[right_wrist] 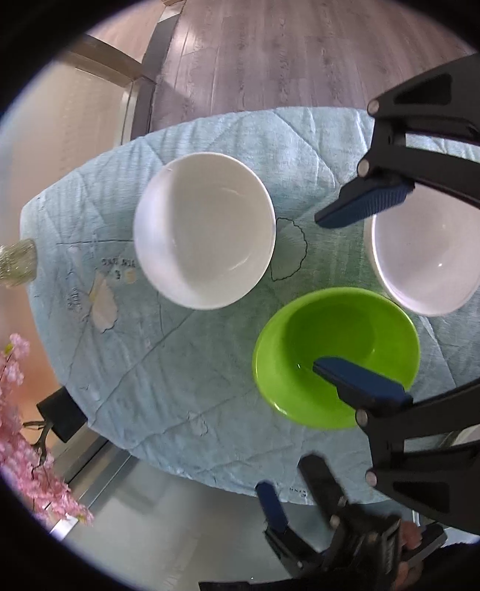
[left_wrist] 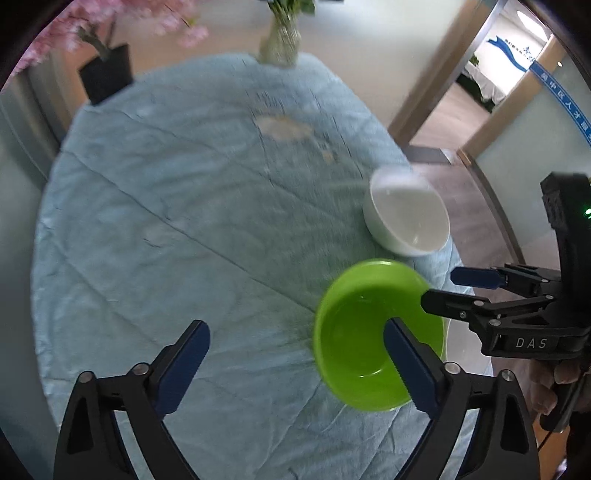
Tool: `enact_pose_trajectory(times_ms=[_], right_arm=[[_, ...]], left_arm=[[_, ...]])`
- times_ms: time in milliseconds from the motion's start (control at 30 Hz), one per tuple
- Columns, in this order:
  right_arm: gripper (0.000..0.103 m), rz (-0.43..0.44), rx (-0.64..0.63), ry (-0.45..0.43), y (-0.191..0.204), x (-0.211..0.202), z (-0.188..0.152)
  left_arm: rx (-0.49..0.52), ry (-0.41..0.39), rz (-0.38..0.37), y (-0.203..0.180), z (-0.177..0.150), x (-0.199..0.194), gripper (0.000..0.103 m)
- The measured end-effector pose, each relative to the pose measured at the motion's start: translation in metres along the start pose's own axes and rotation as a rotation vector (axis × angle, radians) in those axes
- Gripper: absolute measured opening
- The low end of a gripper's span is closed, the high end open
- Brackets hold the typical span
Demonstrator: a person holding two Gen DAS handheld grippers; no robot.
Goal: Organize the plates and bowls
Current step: 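Reach the left gripper to the green bowl rim and close, then lift the green bowl with the left gripper and carry it over the plate stack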
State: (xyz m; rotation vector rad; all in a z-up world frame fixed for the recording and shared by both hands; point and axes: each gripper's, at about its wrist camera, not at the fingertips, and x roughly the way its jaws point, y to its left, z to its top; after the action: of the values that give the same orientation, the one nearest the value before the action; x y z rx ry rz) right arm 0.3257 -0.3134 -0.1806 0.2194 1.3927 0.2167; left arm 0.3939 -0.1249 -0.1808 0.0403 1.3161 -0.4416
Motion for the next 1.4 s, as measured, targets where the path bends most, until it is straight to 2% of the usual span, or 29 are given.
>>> enact_pose_trajectory(times_ms=[67,133,200,267,333,433,467,533,800,933,1100,1200,1300,1400], right_arm=[[0.049,-0.013,0.009,0.012,-0.001,0.006,0.000],[0.035,-0.023,0.016,0.026,-0.002,0.012,0.000],[0.030,-0.004,0.039,0.043,-0.005,0.019,0.000],[0.017,0.005,0.053,0.059,-0.005,0.024,0.000],[0.010,0.008,0.060,0.073,-0.004,0.029,-0.001],[0.009,-0.009,0.064,0.076,-0.001,0.030,-0.002],[0.009,-0.011,0.071,0.076,-0.001,0.030,-0.002],[0.009,-0.010,0.084,0.077,-0.002,0.030,-0.002],[0.008,-0.030,0.099,0.070,0.002,0.030,-0.004],[0.008,-0.018,0.111,0.054,0.006,0.022,-0.004],[0.008,-0.011,0.101,-0.011,0.019,-0.023,-0.002],[0.007,-0.009,0.066,-0.082,0.035,-0.071,-0.003],[0.007,-0.015,0.019,-0.170,0.055,-0.134,-0.010],[0.007,-0.008,0.007,-0.242,0.069,-0.190,-0.020]], left_arm=[[-0.013,0.020,-0.015,-0.002,0.001,0.016,0.094],[-0.021,0.035,-0.040,-0.002,0.000,0.026,0.088],[-0.016,0.051,-0.051,-0.004,0.000,0.035,0.081],[-0.004,0.067,-0.051,-0.005,-0.002,0.039,0.074],[-0.004,0.083,-0.058,-0.005,-0.003,0.043,0.062],[-0.007,0.110,-0.078,-0.004,-0.004,0.049,0.036],[-0.005,0.120,-0.081,-0.004,-0.005,0.053,0.030],[0.008,0.131,-0.080,-0.005,-0.005,0.058,0.007],[0.005,0.120,-0.074,-0.005,-0.001,0.062,0.004],[0.006,0.081,-0.057,-0.006,-0.004,0.040,0.003],[0.023,0.007,-0.043,-0.017,-0.008,-0.026,0.003],[0.043,-0.078,-0.021,-0.028,-0.007,-0.080,0.003],[0.073,-0.172,-0.021,-0.047,-0.011,-0.150,0.003],[0.092,-0.222,-0.024,-0.062,-0.016,-0.206,0.003]])
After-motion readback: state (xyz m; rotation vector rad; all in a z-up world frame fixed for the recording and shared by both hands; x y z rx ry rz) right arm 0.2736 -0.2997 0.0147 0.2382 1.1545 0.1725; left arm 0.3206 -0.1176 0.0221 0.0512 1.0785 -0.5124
